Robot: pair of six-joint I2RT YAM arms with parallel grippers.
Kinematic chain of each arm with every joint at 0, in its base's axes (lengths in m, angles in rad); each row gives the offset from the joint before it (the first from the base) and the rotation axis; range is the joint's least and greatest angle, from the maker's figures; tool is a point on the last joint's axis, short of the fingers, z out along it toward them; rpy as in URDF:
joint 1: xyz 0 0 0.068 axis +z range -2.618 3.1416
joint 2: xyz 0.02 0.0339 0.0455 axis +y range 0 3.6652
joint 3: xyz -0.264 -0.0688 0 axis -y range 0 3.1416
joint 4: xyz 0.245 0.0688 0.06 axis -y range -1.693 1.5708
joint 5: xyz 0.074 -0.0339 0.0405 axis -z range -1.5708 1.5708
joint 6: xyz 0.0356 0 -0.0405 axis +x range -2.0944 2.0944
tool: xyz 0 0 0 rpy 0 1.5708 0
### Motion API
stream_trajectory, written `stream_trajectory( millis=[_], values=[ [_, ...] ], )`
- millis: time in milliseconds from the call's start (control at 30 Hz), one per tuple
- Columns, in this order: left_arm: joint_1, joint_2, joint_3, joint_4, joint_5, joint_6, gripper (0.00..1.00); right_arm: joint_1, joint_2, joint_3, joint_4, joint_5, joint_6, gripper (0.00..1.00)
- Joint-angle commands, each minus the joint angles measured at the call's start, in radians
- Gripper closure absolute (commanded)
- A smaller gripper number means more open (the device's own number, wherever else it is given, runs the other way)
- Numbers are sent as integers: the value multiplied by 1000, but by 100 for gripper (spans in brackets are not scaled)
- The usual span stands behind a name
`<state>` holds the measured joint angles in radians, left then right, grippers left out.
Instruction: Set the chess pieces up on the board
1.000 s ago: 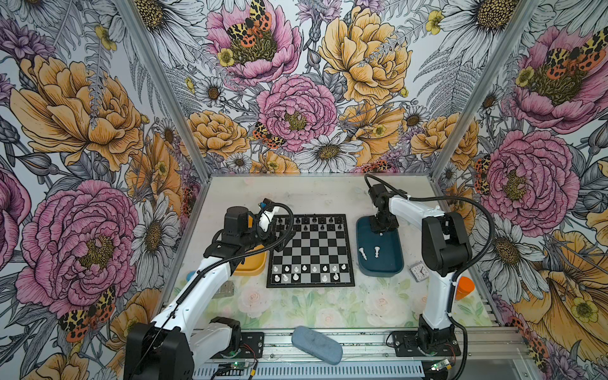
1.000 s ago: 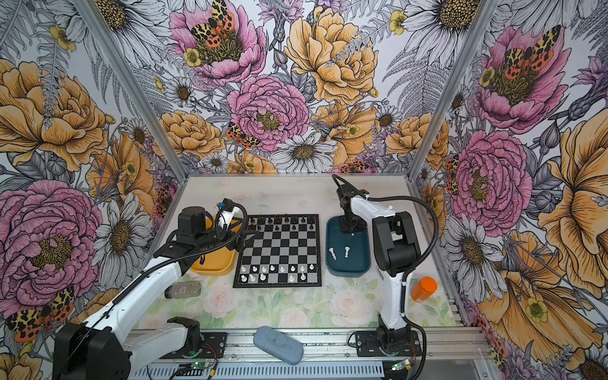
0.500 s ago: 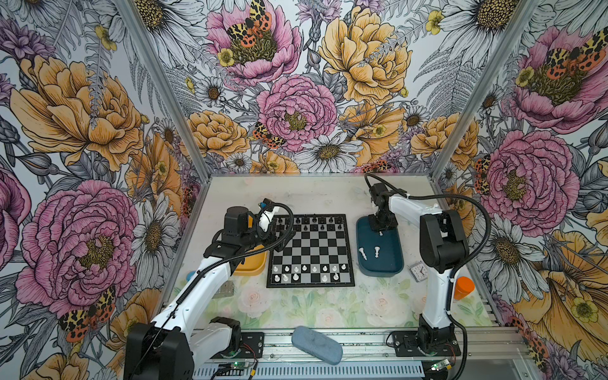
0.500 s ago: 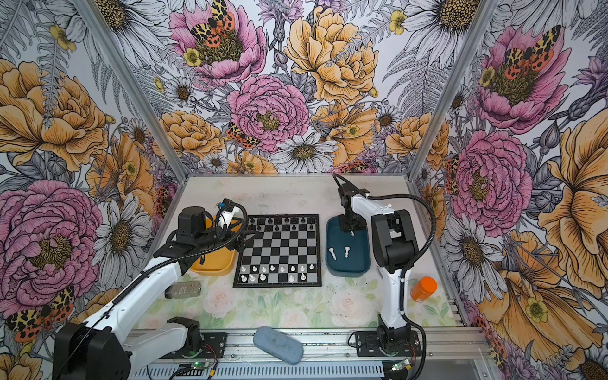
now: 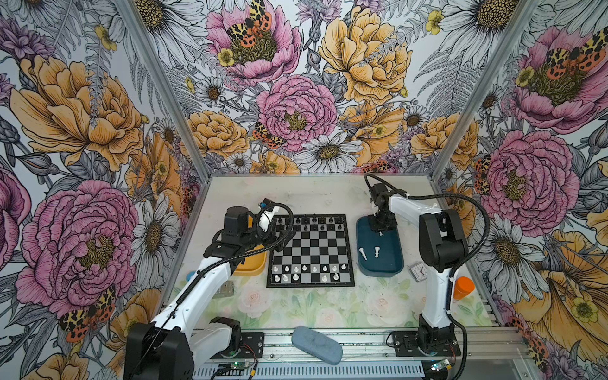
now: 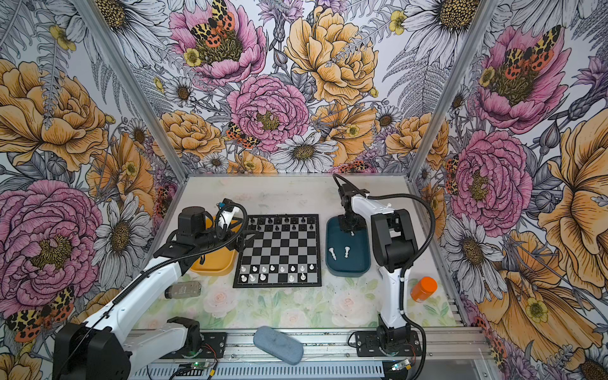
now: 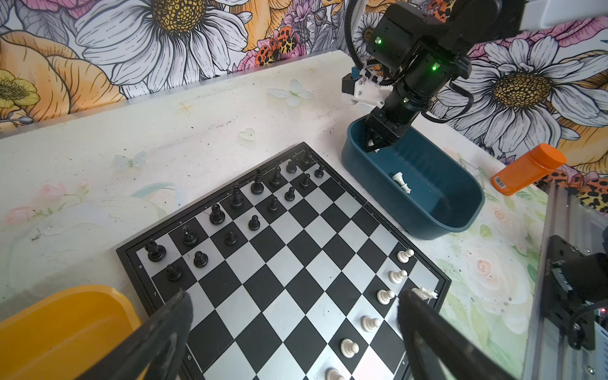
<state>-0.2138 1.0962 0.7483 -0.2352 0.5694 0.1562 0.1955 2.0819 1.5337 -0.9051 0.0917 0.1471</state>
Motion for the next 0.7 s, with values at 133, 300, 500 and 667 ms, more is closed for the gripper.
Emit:
stream_trajectory(
  millis=[133, 300, 500, 667],
  values=[
    [-3, -2, 28, 16, 16, -9, 2, -8, 28, 10, 9, -8, -11, 73],
    [-6, -4, 28, 16, 16, -8, 2, -9, 33, 8, 8, -12, -9, 77],
    [-5, -5, 26, 16, 15, -8, 2, -10, 34, 2, 8, -20, 3, 92],
    [-6, -9, 26, 16, 15, -9, 2, -9, 21, -6, 8, -37, 26, 100]
  ],
)
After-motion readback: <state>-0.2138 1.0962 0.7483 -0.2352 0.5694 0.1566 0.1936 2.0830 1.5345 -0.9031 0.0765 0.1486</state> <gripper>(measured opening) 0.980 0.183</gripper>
